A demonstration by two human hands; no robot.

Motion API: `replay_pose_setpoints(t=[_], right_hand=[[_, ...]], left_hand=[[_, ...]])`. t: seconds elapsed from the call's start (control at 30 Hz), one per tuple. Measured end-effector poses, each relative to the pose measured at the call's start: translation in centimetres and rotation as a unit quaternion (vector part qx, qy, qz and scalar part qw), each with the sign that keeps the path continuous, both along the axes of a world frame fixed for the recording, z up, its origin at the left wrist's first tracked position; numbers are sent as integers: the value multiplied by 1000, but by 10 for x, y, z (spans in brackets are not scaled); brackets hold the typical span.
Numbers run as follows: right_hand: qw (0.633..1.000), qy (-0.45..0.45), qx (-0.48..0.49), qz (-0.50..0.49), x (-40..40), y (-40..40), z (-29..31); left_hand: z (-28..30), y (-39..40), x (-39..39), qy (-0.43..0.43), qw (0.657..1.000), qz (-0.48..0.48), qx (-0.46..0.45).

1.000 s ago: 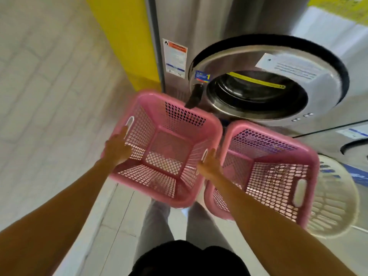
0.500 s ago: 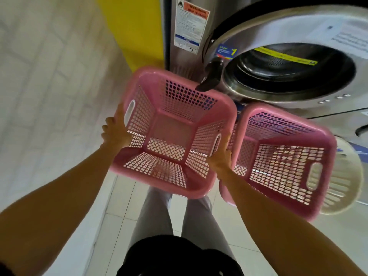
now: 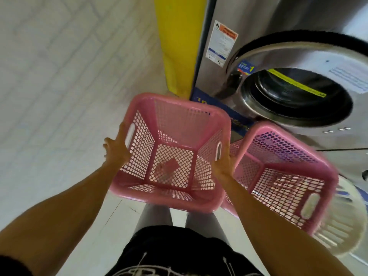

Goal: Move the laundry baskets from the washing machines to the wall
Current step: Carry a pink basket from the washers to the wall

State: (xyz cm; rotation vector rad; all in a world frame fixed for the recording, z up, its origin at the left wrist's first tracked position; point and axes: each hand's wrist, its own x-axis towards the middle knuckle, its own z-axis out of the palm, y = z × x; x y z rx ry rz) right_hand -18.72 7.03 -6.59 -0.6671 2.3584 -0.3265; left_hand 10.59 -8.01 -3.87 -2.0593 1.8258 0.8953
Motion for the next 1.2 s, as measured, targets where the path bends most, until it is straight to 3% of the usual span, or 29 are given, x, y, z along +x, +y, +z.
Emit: replay_pose_setpoints(t=[0.2,0.5,0.83,1.2], right_hand=[[991,-33,22,126,3,5,5],[949,-23,9,315,61,-5,17],[885,-14,-69,461,203,58,49],[834,-70,-111,535,394,204,76]], left_hand=[[21,88,31,25,983,179,-20],[30,221,89,78,917,389,-35],[33,400,173,76,821,564,-54],[60,592,312,50,732,668,-124]])
